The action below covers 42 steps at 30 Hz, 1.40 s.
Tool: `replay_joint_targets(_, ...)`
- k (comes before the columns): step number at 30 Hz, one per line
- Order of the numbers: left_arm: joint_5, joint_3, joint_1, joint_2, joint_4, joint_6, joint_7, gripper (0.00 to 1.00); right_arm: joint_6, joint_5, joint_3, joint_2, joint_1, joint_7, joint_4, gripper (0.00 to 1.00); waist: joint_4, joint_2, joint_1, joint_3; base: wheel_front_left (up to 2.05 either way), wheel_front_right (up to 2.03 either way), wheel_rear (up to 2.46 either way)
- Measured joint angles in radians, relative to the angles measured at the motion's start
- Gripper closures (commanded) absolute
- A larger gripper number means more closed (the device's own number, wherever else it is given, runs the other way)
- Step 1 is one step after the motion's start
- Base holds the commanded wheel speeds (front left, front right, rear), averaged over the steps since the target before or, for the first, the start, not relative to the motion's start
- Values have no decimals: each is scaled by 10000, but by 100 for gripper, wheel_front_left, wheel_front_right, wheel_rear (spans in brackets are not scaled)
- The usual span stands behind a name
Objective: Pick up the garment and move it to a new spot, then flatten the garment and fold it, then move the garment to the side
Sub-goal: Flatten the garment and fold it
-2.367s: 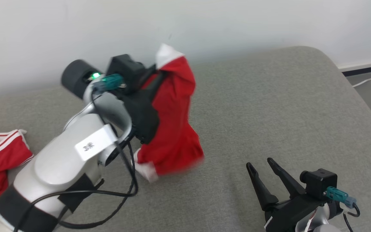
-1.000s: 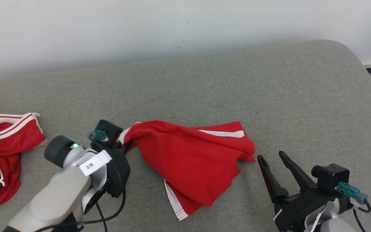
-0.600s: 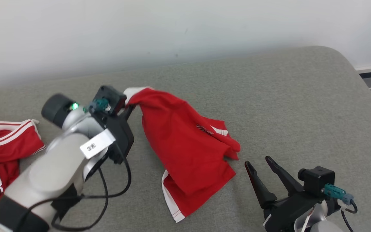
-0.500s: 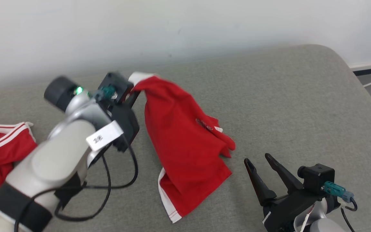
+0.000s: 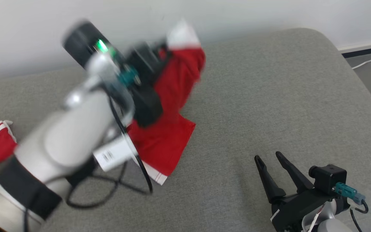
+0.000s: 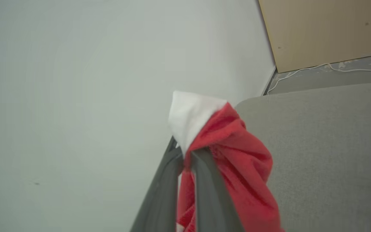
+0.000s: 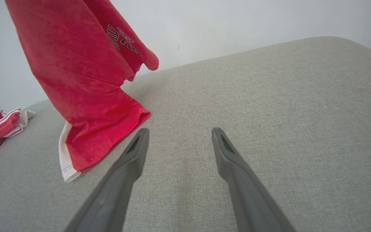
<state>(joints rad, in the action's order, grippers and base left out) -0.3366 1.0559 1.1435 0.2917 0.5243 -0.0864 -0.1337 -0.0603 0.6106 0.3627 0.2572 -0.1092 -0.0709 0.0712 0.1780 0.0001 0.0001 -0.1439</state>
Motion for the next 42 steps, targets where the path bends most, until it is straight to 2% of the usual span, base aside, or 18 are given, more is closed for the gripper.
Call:
replay_joint_targets(2,73,431,-618,-94,56,-36,-52,100,-12,0,-31,6,-17,-6,-35,0,-119,0,0,-55,0,0,0)
replay_joint_targets(5,107,794,-1414,59,391,-107,-92,100,-12,0,-27,15,-48,-12,-73,0,-322,0,0,-131,0,0,0)
replay_joint_targets(15,12,855,-2773,821,1634,257,-19,100,-12,-4,-10,61,-238,-12,-48,0,-1054,0,0,-259,0,0,0)
replay_joint_targets(16,6,859,-2843,844,1718,259,-19,96,-12,-4,-2,63,-239,-10,-35,0,-1120,0,0,-259,0,0,0)
replay_joint_targets(17,-6,855,-2889,846,1760,272,-23,58,-12,-4,10,63,-240,-8,-19,0,-1178,0,0,-256,0,0,0)
replay_joint_targets(18,-6,855,-2889,846,1760,272,-23,0,-12,-4,10,63,-240,-8,-19,0,-1178,0,0,-256,0,0,0)
replay_joint_targets(22,-161,779,-3222,738,1841,485,-115,0,-10,-6,105,36,-283,10,48,0,-1346,0,0,-176,0,0,0)
replay_joint_targets(25,-575,431,-3588,683,1912,805,-263,0,21,-8,159,21,-369,21,190,0,-1356,0,0,-100,0,0,0)
replay_joint_targets(30,-1967,-1012,-4660,756,1969,1831,-667,0,44,-8,127,35,-408,86,311,0,-1312,-1,0,99,0,0,0)
replay_joint_targets(38,-4125,-3423,-6300,594,823,2006,-1225,0,-234,-8,-403,140,73,-194,529,0,-1371,0,-1,562,0,0,0)
replay_joint_targets(42,-4119,-4010,-6795,500,460,2107,-1223,0,-380,-54,-686,134,217,-408,562,0,-1475,-1,-1,818,0,0,0)
